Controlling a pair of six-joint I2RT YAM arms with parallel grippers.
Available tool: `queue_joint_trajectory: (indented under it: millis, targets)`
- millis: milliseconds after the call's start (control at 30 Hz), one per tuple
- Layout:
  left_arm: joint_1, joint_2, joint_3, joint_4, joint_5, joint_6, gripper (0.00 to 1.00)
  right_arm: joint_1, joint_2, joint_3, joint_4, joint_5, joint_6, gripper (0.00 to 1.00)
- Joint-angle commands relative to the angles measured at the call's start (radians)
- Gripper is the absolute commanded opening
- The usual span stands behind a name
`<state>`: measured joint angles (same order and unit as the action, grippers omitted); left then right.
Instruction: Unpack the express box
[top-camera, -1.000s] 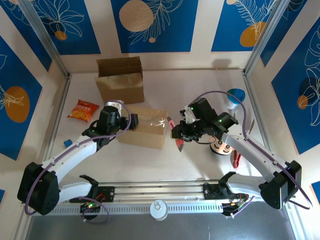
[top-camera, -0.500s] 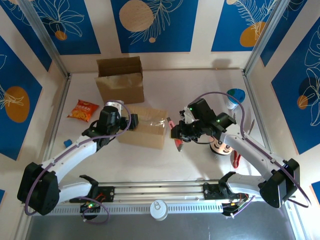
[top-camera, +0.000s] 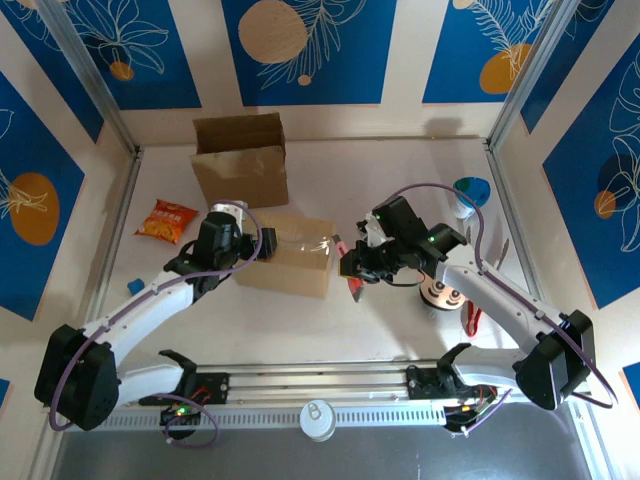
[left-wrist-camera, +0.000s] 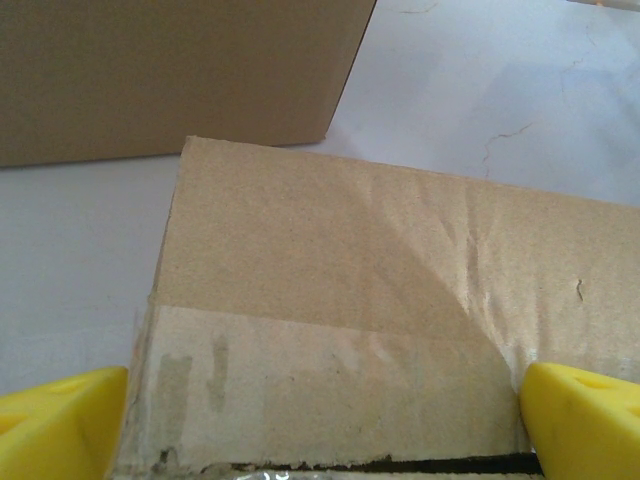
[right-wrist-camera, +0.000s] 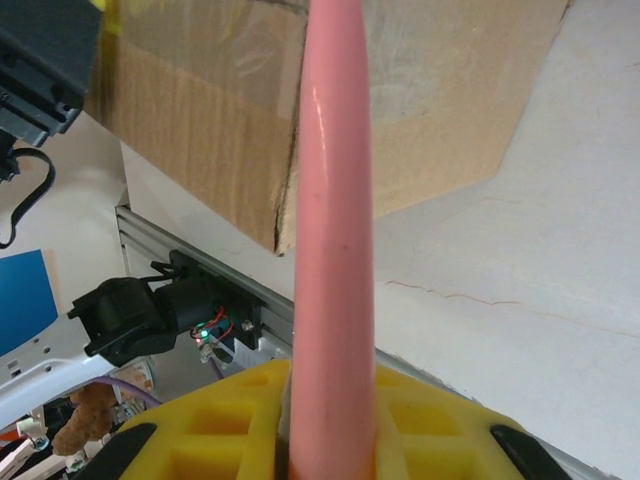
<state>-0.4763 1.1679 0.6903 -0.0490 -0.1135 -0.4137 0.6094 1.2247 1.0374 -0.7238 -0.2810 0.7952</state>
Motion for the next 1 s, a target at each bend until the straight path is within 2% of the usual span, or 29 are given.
queue_joint_trajectory:
  millis: [0,400,967]
  targets:
    - [-0.002,0.028,-0.039,-0.165,-0.026,0.006,0.98,0.01,0.013,0.001,0.0,0.005,0.011,0.0]
    - [-0.002,0.036,-0.035,-0.165,-0.031,0.008,0.98,0.045,0.022,-0.003,-0.023,0.027,0.023,0.0]
    - [-0.002,0.054,-0.04,-0.155,-0.032,0.001,0.98,0.169,-0.02,-0.099,0.016,0.046,0.135,0.0]
